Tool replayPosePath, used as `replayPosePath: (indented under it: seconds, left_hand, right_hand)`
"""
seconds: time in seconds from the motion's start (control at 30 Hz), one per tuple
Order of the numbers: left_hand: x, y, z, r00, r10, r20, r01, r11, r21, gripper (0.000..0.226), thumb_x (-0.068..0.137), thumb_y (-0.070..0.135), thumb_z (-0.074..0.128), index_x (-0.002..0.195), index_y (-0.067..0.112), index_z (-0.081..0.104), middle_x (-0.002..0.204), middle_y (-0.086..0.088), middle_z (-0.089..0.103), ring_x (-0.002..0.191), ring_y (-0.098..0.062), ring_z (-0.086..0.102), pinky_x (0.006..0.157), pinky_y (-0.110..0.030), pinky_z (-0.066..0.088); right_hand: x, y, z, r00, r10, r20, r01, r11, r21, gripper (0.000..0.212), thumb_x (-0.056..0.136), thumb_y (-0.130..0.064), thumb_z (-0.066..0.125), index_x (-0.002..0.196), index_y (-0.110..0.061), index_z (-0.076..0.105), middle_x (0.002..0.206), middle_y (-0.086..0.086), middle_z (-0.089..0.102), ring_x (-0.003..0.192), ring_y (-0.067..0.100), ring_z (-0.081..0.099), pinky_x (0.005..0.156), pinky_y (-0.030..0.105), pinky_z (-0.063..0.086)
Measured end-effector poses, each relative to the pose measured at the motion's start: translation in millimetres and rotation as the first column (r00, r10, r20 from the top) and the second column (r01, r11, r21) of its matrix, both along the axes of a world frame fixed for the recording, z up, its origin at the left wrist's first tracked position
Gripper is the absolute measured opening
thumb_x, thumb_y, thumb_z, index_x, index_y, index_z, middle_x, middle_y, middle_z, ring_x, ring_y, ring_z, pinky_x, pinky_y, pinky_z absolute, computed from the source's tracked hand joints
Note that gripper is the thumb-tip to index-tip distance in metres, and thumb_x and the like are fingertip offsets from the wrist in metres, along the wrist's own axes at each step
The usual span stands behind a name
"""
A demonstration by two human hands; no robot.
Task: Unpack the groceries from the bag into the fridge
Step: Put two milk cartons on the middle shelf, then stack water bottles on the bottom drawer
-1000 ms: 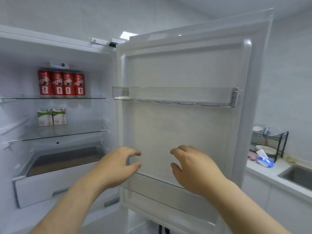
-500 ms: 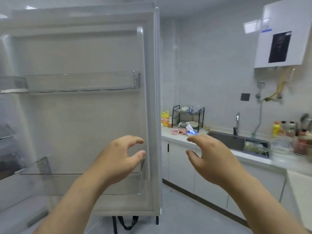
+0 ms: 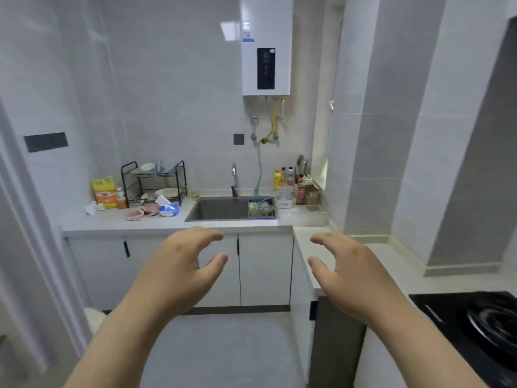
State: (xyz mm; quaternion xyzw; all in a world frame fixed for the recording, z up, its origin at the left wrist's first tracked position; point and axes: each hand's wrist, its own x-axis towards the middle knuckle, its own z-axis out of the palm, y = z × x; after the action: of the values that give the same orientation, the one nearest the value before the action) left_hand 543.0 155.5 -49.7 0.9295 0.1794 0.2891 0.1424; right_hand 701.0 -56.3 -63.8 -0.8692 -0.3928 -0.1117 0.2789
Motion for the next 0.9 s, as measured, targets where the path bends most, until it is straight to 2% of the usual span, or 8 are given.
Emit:
replayPosePath:
  seconds: [0.1, 0.23, 0.47, 0.67, 0.83, 0.9]
  left_hand:
    - [36.7, -2.9, -14.7, 0.995, -0.075, -0.059, 0.074, 0.997, -0.003, 0.041, 0.093, 0.043, 0.057, 0.132, 0.032, 0.055, 0.134, 0.018, 0.053, 0.120, -0.002, 0.045, 0.093, -0.018, 0.036]
    - [80.1, -15.0, -31.8, 0.966, -0.214, -0.148, 0.210, 0.977, -0.040, 0.041, 0.095, 0.045, 0.052, 0.134, 0.035, 0.052, 0.138, 0.020, 0.051, 0.125, -0.004, 0.047, 0.098, -0.022, 0.039]
    - [147.3, -56.0, -65.5, 0.875, -0.435, -0.212, 0.423, 0.900, -0.104, 0.046, 0.096, 0.048, 0.048, 0.141, 0.036, 0.044, 0.144, 0.020, 0.045, 0.132, -0.003, 0.043, 0.106, -0.024, 0.038]
    - [192.5, -132.8, -86.8, 0.716, -0.664, -0.216, 0.652, 0.747, -0.131, 0.042, 0.096, 0.044, 0.050, 0.137, 0.036, 0.049, 0.138, 0.022, 0.050, 0.127, -0.002, 0.045, 0.098, -0.020, 0.037]
    - [210.4, -220.4, -93.0, 0.541, -0.804, -0.248, 0.803, 0.581, -0.133, 0.047, 0.097, 0.047, 0.047, 0.143, 0.037, 0.042, 0.145, 0.023, 0.044, 0.132, 0.000, 0.041, 0.106, -0.019, 0.034]
    - [212.6, -255.9, -90.8, 0.475, -0.844, -0.248, 0.848, 0.515, -0.127, 0.047, 0.097, 0.046, 0.047, 0.143, 0.037, 0.042, 0.145, 0.023, 0.043, 0.133, 0.001, 0.040, 0.105, -0.019, 0.034]
  right_hand:
    - [12.3, -21.9, -12.0, 0.991, -0.124, -0.048, 0.123, 0.992, -0.025, 0.044, 0.098, -0.035, 0.051, 0.141, -0.031, 0.046, 0.143, -0.017, 0.047, 0.132, 0.004, 0.040, 0.101, 0.015, 0.028]
    - [21.7, -55.1, -27.3, 0.957, -0.278, -0.086, 0.272, 0.959, -0.082, 0.044, 0.099, -0.036, 0.050, 0.142, -0.030, 0.045, 0.142, -0.019, 0.046, 0.132, 0.003, 0.040, 0.099, 0.014, 0.028]
    - [23.8, -127.1, -51.1, 0.831, -0.546, -0.104, 0.532, 0.836, -0.135, 0.041, 0.097, -0.035, 0.053, 0.138, -0.030, 0.049, 0.134, -0.019, 0.049, 0.115, -0.003, 0.042, 0.092, 0.013, 0.028]
    - [-5.2, -201.8, -67.1, 0.665, -0.739, -0.113, 0.721, 0.674, -0.165, 0.032, 0.095, -0.037, 0.055, 0.127, -0.036, 0.055, 0.118, -0.025, 0.052, 0.109, 0.001, 0.050, 0.087, 0.021, 0.041]
    - [-48.2, -277.0, -65.6, 0.480, -0.872, -0.099, 0.852, 0.490, -0.187, 0.034, 0.096, -0.037, 0.053, 0.130, -0.033, 0.054, 0.126, -0.020, 0.052, 0.106, 0.001, 0.045, 0.089, 0.019, 0.039]
    - [-66.0, -305.3, -65.8, 0.407, -0.907, -0.109, 0.889, 0.420, -0.182, 0.037, 0.097, -0.036, 0.054, 0.134, -0.033, 0.052, 0.132, -0.019, 0.050, 0.115, 0.003, 0.046, 0.093, 0.018, 0.036]
